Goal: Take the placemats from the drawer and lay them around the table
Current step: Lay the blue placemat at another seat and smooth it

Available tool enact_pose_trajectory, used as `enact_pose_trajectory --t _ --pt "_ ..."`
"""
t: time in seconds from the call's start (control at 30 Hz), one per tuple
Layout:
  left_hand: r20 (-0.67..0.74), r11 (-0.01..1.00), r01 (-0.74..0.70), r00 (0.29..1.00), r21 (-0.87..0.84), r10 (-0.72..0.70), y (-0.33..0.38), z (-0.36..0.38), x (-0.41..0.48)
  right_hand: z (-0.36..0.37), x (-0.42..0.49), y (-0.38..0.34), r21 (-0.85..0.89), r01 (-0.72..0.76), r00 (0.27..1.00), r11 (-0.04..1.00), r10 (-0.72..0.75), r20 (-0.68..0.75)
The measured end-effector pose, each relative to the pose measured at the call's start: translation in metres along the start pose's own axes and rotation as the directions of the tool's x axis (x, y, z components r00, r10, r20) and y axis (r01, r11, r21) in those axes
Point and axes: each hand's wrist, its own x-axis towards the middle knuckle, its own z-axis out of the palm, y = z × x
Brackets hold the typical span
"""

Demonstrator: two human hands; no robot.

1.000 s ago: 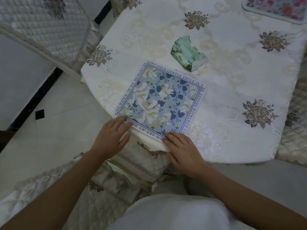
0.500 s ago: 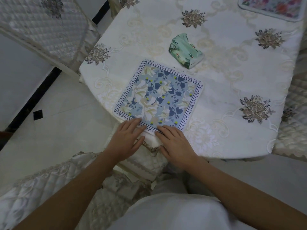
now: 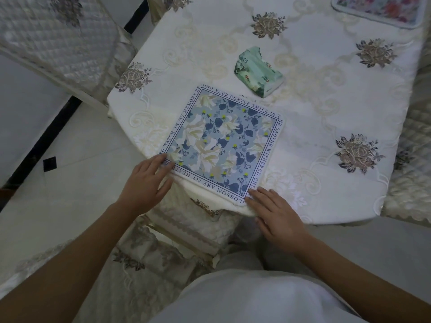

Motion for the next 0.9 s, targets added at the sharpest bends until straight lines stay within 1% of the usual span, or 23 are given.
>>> enact_pose_trajectory --t 0.13,0.4,0.73,0.9 --pt "0.0 1.0 0.004 1.0 -0.018 -0.004 0.0 -0.005 0.016 -0.008 0.01 0.005 0.023 -0.064 0.997 0.998 0.065 -0.043" --pt "0.009 0.999 0.01 1.0 -0.042 -0.009 0.005 -0.015 0.064 -0.035 0.054 0.033 0.029 -0.168 0.983 0.985 0.17 -0.066" --pt "0.024 0.999 -0.034 0.999 -0.021 0.034 0.01 -0.034 0.16 -0.061 0.132 0.079 0.076 -0.352 0.919 0.933 0.36 -0.16" --pt "0.05 0.989 -0.139 0.989 0.053 0.136 0.016 -0.043 0.188 -0.07 0.143 0.085 0.102 -0.365 0.909 0.925 0.378 -0.175"
